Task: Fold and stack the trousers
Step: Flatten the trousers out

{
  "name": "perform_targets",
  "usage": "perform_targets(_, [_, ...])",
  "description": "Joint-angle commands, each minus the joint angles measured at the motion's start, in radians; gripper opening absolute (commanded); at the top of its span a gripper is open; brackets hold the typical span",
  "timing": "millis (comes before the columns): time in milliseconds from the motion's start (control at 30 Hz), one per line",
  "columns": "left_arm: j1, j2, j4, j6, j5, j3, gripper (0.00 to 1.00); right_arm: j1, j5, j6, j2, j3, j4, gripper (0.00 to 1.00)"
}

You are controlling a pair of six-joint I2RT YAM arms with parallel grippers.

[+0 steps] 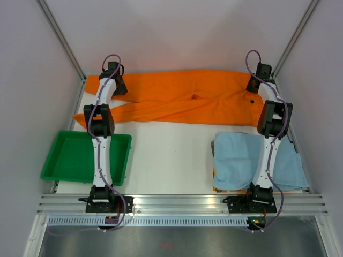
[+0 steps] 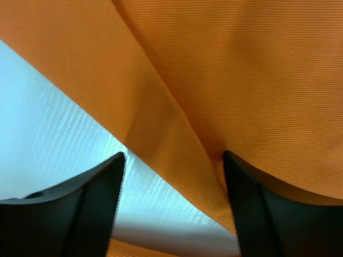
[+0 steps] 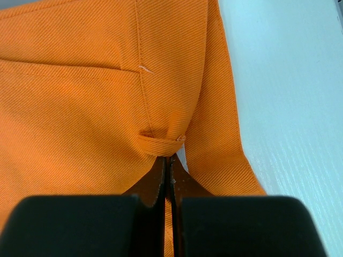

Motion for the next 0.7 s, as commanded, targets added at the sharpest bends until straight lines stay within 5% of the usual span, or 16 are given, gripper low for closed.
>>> perform_targets(0, [0.002,0.024,-0.051,0.050,-0.031,0.010,0.74,-0.008,0.004,0.007,-0.063,-0.016,-0.008,0.00])
perform_targets(133, [0.004,-0.039,-0.005,-0.021,-0.044,-0.042,0.30,-0.008,0.005,0.015,-0.062,-0.019,-0.009,0.00])
perform_targets(267, [0.030,-0.160,0.078,-0.168,0.020,-0.196,0.11,-0.011,0.022,0.021,-0.057,-0.027,-0.009,0.00])
perform_targets(467, [0.096,-0.440,0.310,-0.384,0.092,-0.620,0.08,-0.042,-0.002,0.065,-0.039,-0.030,-0.011,0.00])
perform_targets(633, [0.111,-0.547,0.418,-0.469,0.091,-0.821,0.30,-0.047,-0.004,0.062,-0.045,-0.042,-0.002,0.00])
perform_targets(667, [0.111,-0.544,0.399,-0.475,0.091,-0.832,0.42,-0.047,-0.004,0.061,-0.048,-0.043,-0.002,0.00])
